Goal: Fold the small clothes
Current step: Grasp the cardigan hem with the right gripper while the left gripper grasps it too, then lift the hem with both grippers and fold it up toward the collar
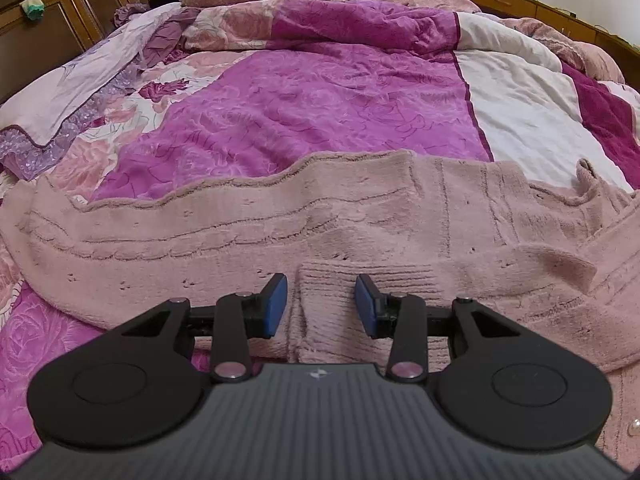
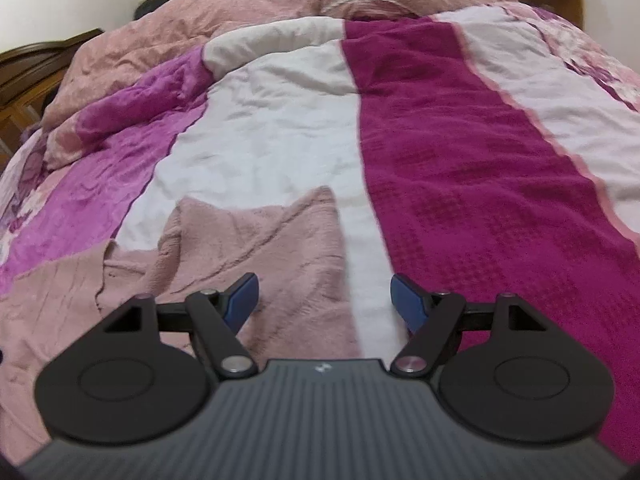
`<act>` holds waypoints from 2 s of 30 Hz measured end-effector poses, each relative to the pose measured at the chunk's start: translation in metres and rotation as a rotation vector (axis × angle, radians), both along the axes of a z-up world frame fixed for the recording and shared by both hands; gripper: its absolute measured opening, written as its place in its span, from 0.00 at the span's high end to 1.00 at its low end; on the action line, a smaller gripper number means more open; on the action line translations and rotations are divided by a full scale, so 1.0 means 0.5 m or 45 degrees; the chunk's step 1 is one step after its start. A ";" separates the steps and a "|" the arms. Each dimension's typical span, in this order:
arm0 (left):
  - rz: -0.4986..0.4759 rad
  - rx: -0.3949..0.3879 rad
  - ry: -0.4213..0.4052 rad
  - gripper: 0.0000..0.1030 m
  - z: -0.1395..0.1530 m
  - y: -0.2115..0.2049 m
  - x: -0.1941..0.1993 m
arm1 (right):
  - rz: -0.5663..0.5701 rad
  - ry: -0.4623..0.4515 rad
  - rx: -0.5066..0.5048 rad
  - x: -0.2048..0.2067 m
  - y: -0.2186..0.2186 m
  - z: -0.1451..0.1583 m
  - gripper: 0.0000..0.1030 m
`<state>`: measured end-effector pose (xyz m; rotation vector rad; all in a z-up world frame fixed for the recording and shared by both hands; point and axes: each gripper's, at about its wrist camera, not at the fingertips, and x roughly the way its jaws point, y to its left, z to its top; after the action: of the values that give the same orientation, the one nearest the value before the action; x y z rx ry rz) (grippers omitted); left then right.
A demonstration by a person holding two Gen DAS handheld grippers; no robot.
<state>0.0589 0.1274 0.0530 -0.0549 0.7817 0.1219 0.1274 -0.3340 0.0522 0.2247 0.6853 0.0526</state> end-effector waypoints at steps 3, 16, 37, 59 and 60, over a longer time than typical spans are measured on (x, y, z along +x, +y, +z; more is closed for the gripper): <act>-0.006 -0.073 0.003 0.56 -0.003 0.005 0.004 | 0.046 -0.021 -0.044 0.008 0.018 -0.002 0.28; -0.008 -0.243 -0.023 0.75 -0.016 -0.004 0.009 | 0.126 -0.071 -0.156 0.017 0.040 -0.002 0.84; -0.099 0.050 -0.088 0.90 -0.008 -0.104 0.106 | -0.251 -0.126 0.108 -0.010 -0.118 -0.026 0.93; -0.131 -0.006 -0.275 0.90 0.037 -0.126 0.088 | -0.273 -0.242 -0.110 0.011 -0.109 0.040 0.97; -0.130 0.005 -0.250 0.90 0.031 -0.132 0.098 | -0.276 -0.218 -0.073 0.017 -0.126 0.035 0.97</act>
<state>0.1077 0.0615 0.0684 -0.0231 0.5870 0.0206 0.1361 -0.3971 0.0695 0.2352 0.4884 -0.1533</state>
